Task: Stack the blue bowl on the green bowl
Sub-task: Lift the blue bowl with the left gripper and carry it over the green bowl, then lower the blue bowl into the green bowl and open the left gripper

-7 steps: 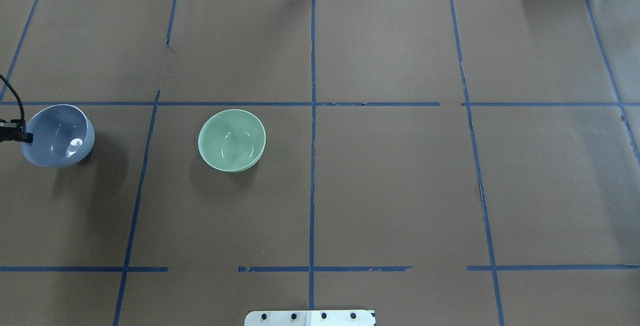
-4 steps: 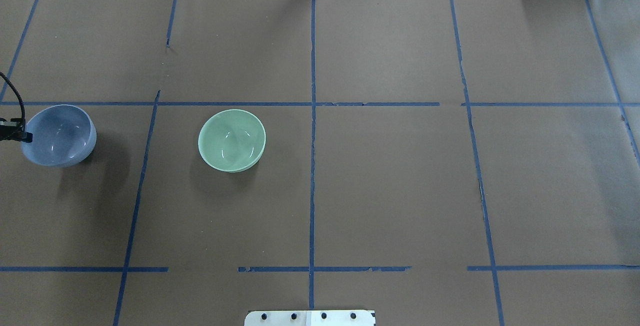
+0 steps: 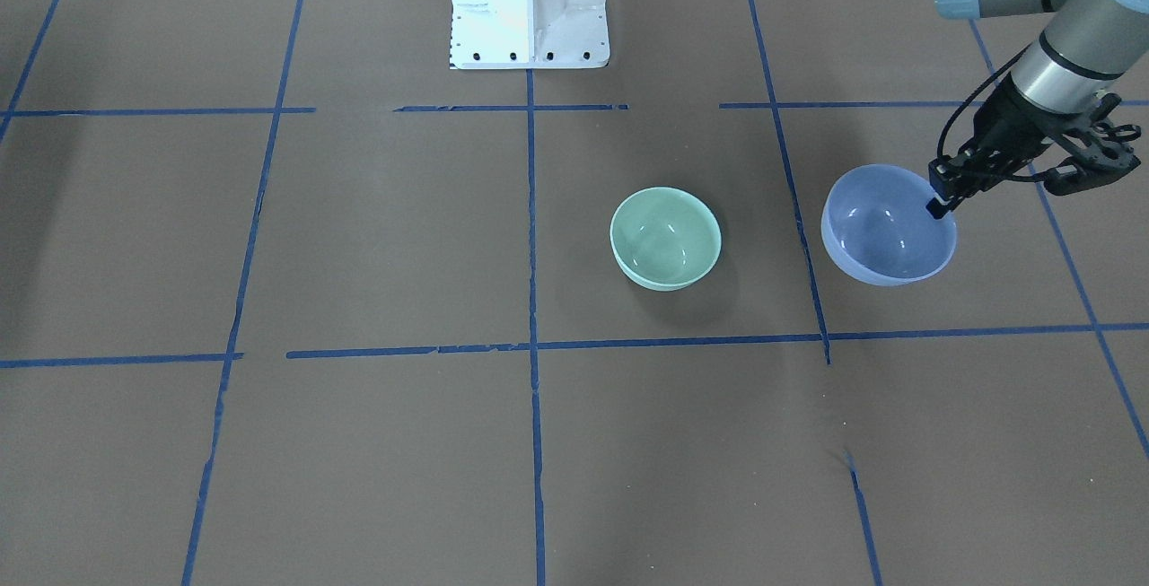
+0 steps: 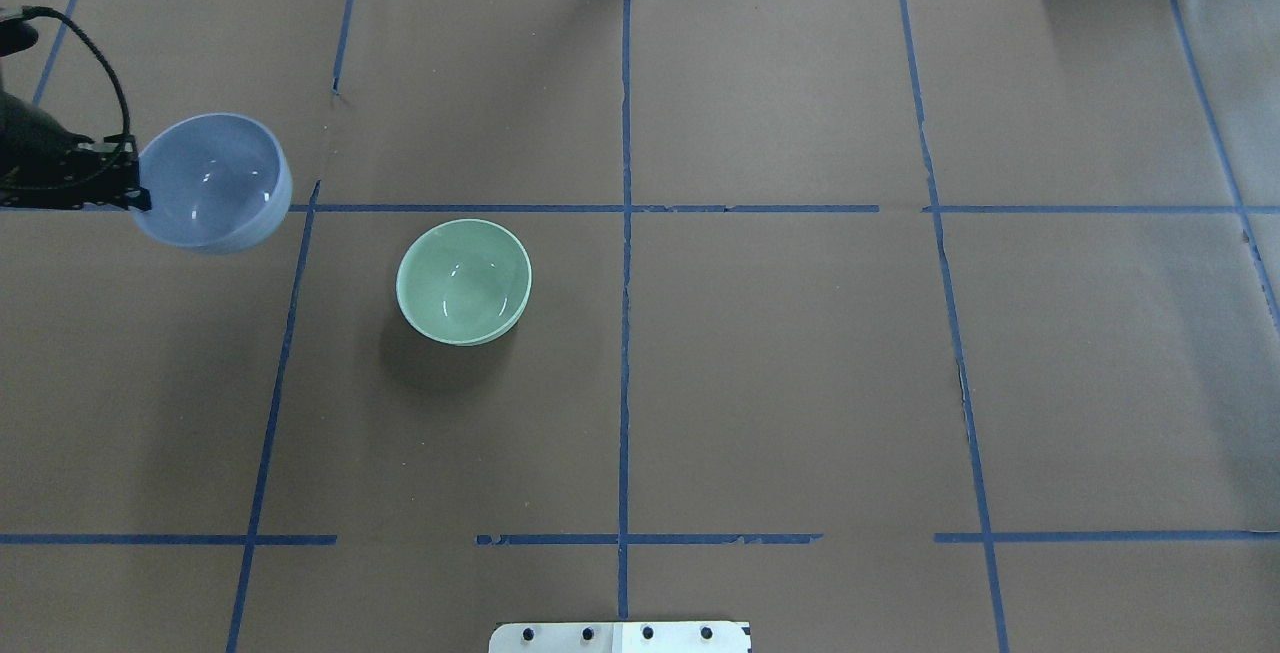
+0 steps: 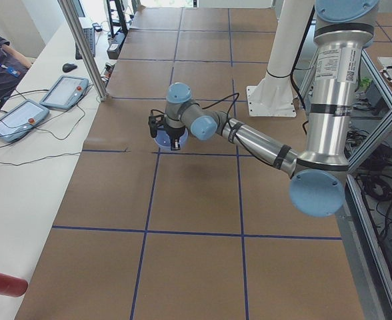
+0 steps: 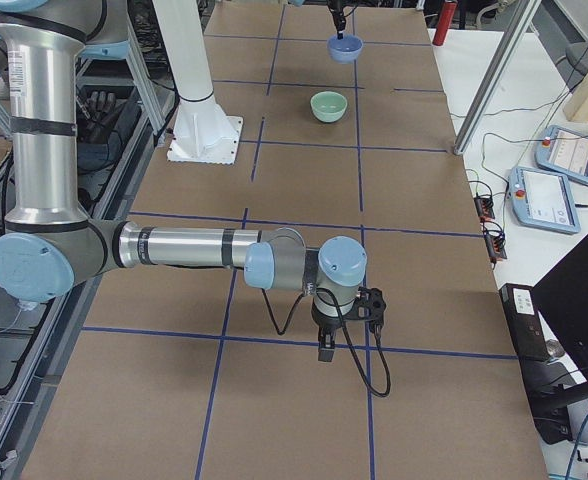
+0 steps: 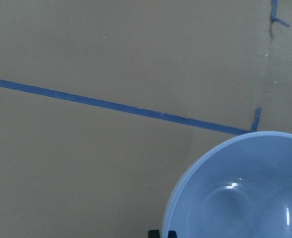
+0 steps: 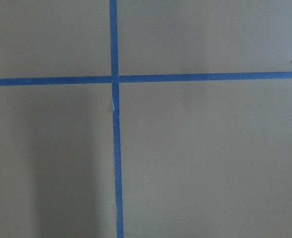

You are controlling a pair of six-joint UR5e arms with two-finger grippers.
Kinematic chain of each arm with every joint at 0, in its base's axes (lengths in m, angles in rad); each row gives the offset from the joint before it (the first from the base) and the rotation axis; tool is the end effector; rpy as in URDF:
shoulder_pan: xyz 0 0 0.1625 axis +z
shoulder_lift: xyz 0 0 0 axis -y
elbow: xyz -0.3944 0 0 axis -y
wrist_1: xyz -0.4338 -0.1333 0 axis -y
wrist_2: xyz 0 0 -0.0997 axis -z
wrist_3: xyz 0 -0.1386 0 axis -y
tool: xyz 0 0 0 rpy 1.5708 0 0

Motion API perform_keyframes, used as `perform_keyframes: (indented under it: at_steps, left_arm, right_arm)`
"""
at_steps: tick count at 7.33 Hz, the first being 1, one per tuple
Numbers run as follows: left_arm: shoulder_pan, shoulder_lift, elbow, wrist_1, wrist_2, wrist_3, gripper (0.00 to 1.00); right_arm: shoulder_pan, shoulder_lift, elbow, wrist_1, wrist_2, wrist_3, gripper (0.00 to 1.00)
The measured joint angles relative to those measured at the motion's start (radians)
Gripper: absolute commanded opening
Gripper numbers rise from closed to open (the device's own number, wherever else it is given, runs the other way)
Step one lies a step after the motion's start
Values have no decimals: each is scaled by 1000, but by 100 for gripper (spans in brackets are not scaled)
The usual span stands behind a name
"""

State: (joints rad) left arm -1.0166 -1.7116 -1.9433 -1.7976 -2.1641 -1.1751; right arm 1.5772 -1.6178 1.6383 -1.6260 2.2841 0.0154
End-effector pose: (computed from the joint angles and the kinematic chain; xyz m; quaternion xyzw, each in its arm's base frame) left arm 0.2601 -0.5263 0.3576 0.0171 0.4400 -0.1717 0.8813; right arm 0.0459 -0.5109 0.6558 -0.0178 -0.3490 0.0163 0.9368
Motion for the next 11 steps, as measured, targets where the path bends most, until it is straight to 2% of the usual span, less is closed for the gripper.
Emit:
perform_keyframes:
  at_steps: [2,4,7,11]
  left_arm:
    - [131,-128,3,19,24,-219,0]
    - [246,-210,7,80,97,-341,0]
    - [332,-240,40,113,176,-398,0]
    - [358,-242,86,108,190,-402,0]
  right_arm:
    - [0,0,0,0,0,0,100]
    - [0,0,0,0,0,0,100]
    - [0,0,0,0,0,1,100]
    - [0,-1,0,0,0,1,100]
